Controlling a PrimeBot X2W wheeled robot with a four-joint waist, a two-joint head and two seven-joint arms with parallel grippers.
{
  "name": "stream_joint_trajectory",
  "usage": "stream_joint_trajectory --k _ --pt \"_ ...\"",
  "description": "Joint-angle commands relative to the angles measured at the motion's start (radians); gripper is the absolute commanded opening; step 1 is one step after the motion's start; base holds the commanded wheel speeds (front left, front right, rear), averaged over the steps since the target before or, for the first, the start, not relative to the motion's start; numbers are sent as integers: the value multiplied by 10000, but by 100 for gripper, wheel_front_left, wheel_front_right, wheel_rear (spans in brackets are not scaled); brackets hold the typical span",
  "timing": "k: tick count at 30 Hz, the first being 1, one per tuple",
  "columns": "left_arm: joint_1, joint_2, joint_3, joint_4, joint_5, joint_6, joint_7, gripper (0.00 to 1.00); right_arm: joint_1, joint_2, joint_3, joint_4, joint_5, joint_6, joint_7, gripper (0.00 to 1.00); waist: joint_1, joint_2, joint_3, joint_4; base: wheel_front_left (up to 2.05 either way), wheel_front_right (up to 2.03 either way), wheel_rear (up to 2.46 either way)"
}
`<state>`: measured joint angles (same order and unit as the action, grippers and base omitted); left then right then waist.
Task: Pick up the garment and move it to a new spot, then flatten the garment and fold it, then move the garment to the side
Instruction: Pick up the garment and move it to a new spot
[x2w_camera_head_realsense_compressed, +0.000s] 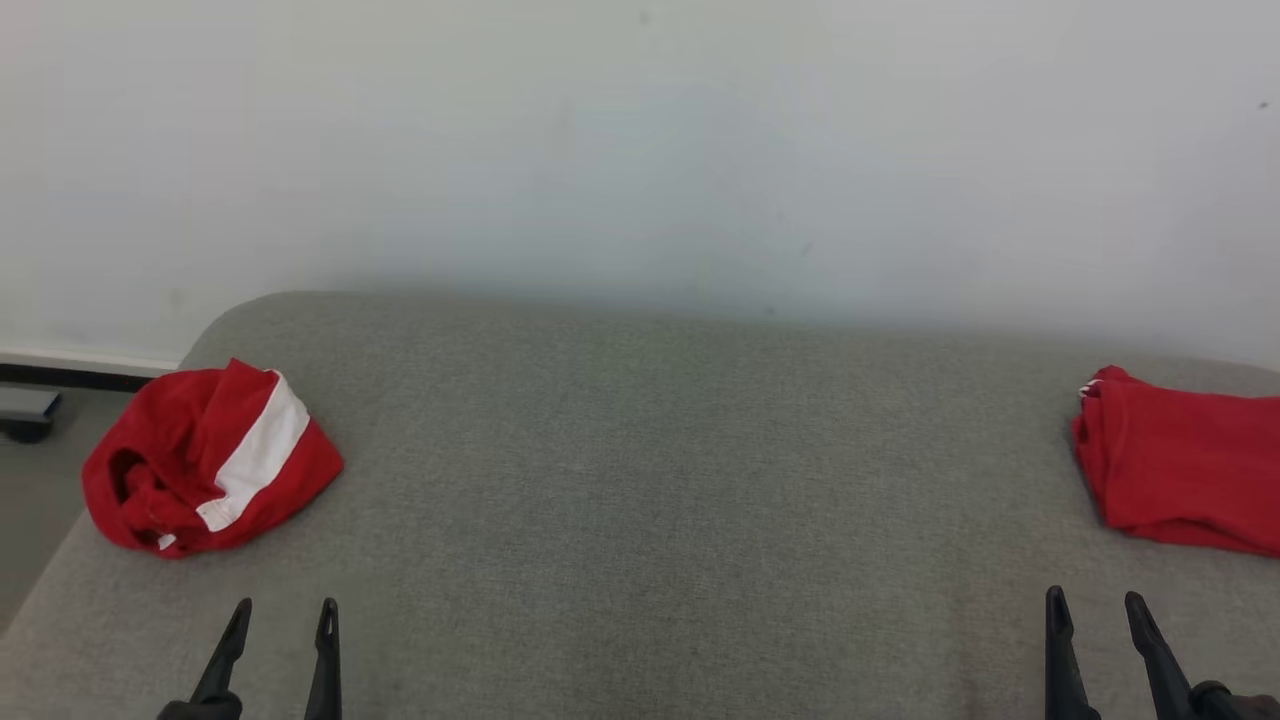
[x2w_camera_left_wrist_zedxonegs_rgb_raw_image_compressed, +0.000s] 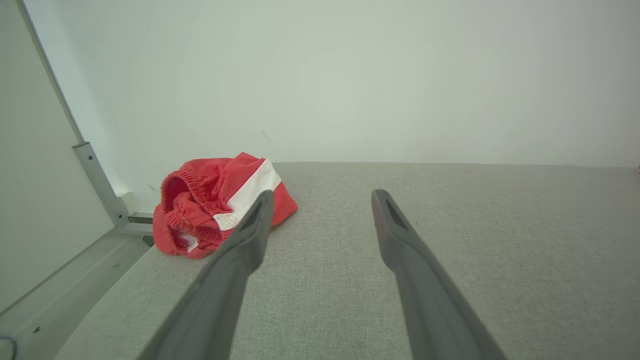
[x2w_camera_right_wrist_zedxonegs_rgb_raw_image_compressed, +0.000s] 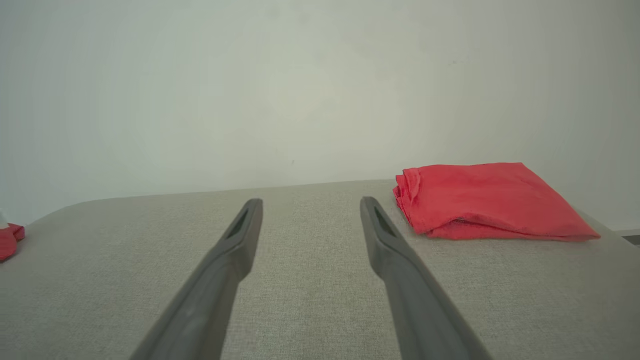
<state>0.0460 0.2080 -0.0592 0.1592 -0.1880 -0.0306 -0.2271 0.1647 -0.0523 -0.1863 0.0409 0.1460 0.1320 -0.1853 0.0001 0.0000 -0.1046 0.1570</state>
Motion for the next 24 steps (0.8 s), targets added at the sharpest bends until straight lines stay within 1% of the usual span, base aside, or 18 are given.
stream_joint_trajectory --k 1,6,7,8,15,18,24 --pt "-108 99 47 31 -97 51 59 100 73 30 29 90 137 -21 -85 100 -1 0 133 752 0 0 0" --pt "-138 213 75 8 -147 82 162 100 31 32 18 289 289 -21 -214 100 -1 0 272 1769 0 0 0" --pt "-127 234 108 11 -178 107 159 100 -7 31 46 323 295 -21 -228 100 -1 0 298 1942 0 0 0" --pt "-127 234 108 11 -178 107 159 100 -7 31 46 323 295 -21 -228 100 -1 0 298 1942 0 0 0" --pt "-159 273 257 3 -297 252 171 100 -179 31 154 566 363 -21 -329 100 -1 0 431 3194 0 0 0" --pt "19 197 418 -207 -381 457 143 100 -428 33 363 602 255 -21 -271 100 -1 0 602 3418 0 0 0" --pt "355 81 750 -606 -597 825 -14 100 -1007 27 762 824 68 -21 -129 100 -1 0 897 3616 0 0 0"
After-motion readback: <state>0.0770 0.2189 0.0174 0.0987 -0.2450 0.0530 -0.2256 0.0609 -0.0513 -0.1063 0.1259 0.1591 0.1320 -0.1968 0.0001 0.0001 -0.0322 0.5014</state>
